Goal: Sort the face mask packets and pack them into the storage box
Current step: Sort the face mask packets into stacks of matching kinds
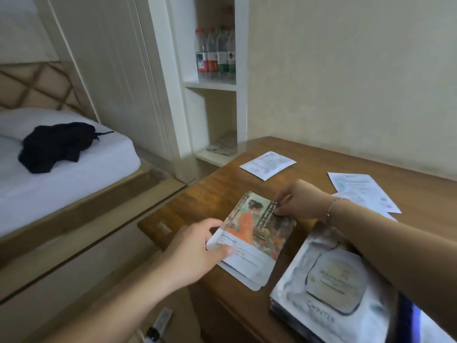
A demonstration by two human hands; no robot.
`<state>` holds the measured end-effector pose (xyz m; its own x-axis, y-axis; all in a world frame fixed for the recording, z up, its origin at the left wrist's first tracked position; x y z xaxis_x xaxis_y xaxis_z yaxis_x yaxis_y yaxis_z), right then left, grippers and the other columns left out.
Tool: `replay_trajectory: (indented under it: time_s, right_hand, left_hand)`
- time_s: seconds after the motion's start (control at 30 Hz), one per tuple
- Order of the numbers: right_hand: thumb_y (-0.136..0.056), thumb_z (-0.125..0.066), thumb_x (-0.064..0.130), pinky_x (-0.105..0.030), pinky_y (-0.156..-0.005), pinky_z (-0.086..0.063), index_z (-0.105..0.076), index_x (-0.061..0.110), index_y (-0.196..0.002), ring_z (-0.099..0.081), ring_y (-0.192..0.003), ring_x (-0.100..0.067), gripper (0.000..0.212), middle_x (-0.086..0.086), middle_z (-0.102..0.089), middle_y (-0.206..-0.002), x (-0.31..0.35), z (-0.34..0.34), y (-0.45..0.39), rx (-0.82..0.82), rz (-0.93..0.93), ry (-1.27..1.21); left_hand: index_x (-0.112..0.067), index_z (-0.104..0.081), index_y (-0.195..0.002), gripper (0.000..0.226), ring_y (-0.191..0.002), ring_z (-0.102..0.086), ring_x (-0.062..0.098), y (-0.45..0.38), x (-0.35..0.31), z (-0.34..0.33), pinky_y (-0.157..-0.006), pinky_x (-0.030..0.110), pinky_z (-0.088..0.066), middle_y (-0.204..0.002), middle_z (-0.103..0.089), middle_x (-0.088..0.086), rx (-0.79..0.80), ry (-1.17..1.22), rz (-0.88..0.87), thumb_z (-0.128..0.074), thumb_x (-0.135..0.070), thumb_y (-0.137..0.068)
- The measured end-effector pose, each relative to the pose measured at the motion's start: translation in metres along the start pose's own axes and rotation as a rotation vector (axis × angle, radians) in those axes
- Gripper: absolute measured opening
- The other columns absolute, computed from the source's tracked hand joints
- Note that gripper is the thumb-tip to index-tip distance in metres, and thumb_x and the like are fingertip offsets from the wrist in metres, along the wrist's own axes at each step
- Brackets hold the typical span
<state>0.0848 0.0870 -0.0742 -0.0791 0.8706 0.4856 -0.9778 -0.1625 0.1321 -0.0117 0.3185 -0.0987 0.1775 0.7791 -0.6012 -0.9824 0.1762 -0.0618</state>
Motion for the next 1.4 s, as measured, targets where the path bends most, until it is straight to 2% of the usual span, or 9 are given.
replay_trajectory:
  time_s: [0.2,0.3,0.53,0.67,0.8,0.97,1.2,1.33,1.4]
  right_hand:
    - [-0.082,-0.073,0.035,-0.028,-0.078,-0.053,-0.075,0.021,-0.103,-0.064,-0.092,-0.017,0.025,0.001,-0.071,-0.099,0.007,0.001,0.0,0.07,0.071,0.239]
    - [-0.081,-0.072,0.041,-0.033,-0.08,-0.056,-0.075,0.015,-0.099,-0.066,-0.089,-0.02,0.032,-0.003,-0.072,-0.097,0.008,-0.002,-0.003,0.092,0.072,0.32]
    - [-0.081,-0.071,0.042,-0.029,-0.062,-0.049,-0.074,0.008,-0.086,-0.057,-0.069,-0.019,0.034,-0.005,-0.068,-0.081,0.011,-0.006,0.0,0.089,0.075,0.364]
    - [-0.081,-0.07,0.042,-0.031,-0.069,-0.053,-0.075,0.011,-0.087,-0.063,-0.078,-0.021,0.032,-0.006,-0.071,-0.086,0.009,-0.005,0.001,0.091,0.073,0.323]
    - [-0.082,-0.067,0.043,-0.034,-0.076,-0.056,-0.075,0.013,-0.086,-0.065,-0.087,-0.023,0.031,-0.005,-0.072,-0.09,-0.007,0.021,0.013,-0.044,0.038,0.195]
    - [-0.085,-0.069,0.037,-0.021,-0.076,-0.04,-0.073,0.022,-0.101,-0.062,-0.09,-0.013,0.022,0.005,-0.071,-0.095,-0.058,0.08,0.073,-0.285,-0.032,0.002]
    - [-0.085,-0.068,0.032,-0.018,-0.075,-0.039,-0.072,0.018,-0.108,-0.063,-0.09,-0.012,0.028,0.0,-0.073,-0.1,-0.216,0.147,0.204,-0.563,-0.338,-0.045]
    - [-0.086,-0.065,0.028,-0.013,-0.072,-0.044,-0.069,0.017,-0.112,-0.063,-0.095,-0.015,0.029,-0.001,-0.071,-0.109,-0.316,0.167,0.289,-0.679,-0.603,-0.051]
    - [-0.087,-0.063,0.03,-0.025,-0.089,-0.047,-0.064,0.017,-0.121,-0.059,-0.112,-0.019,0.036,-0.002,-0.065,-0.124,-0.359,0.173,0.323,-0.712,-0.726,-0.002]
  left_hand:
    - [-0.034,-0.04,-0.14,0.071,-0.114,-0.047,0.006,0.012,-0.001,-0.004,-0.096,0.029,-0.042,-0.124,-0.045,-0.018,-0.053,-0.406,-0.154,-0.03,-0.078,-0.086]
    - [-0.038,-0.026,-0.15,0.086,-0.129,-0.027,0.007,0.016,-0.004,-0.007,-0.109,0.03,-0.027,-0.145,-0.023,-0.02,0.054,-0.449,-0.167,-0.034,-0.086,-0.078]
    - [-0.043,-0.034,-0.147,0.108,-0.129,-0.027,0.003,0.016,-0.002,-0.007,-0.112,0.029,-0.031,-0.139,-0.027,-0.031,0.102,-0.328,-0.132,-0.033,-0.096,-0.053]
    - [-0.044,-0.033,-0.147,0.099,-0.13,-0.025,0.0,0.019,-0.006,-0.004,-0.114,0.032,-0.03,-0.136,-0.022,-0.037,0.17,-0.294,-0.105,-0.055,-0.088,-0.061]
    - [-0.043,-0.026,-0.149,0.094,-0.125,-0.01,-0.005,0.016,-0.032,0.004,-0.115,0.036,-0.022,-0.15,-0.009,-0.031,0.203,-0.406,-0.099,-0.045,-0.086,-0.067]
    - [-0.039,-0.041,-0.142,0.074,-0.138,-0.014,0.0,-0.02,-0.119,-0.018,-0.118,0.031,-0.021,-0.151,-0.02,-0.024,0.123,-0.313,-0.354,-0.043,-0.077,-0.079]
    - [-0.033,-0.048,-0.138,0.069,-0.135,-0.036,0.009,-0.07,-0.308,-0.135,-0.108,0.024,-0.027,-0.143,-0.038,-0.017,0.28,-0.297,-0.73,-0.048,-0.074,-0.082]
    - [-0.03,-0.041,-0.143,0.065,-0.139,-0.033,0.015,-0.074,-0.41,-0.221,-0.114,0.038,-0.031,-0.15,-0.036,-0.011,0.418,-0.392,-0.864,-0.051,-0.065,-0.09]
    - [-0.029,-0.038,-0.146,0.068,-0.141,-0.031,0.018,-0.07,-0.448,-0.26,-0.115,0.042,-0.03,-0.153,-0.034,-0.008,0.488,-0.453,-0.895,-0.05,-0.065,-0.09]
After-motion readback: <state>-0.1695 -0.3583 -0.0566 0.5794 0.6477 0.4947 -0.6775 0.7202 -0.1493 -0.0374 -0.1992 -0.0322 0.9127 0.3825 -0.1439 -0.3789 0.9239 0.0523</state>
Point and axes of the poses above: each hand's wrist, its own y-axis away from the middle knuckle, its own z-axis out of the back of the hand, x = y × z, the point moved 5 cm from there along -y, towards the middle knuckle
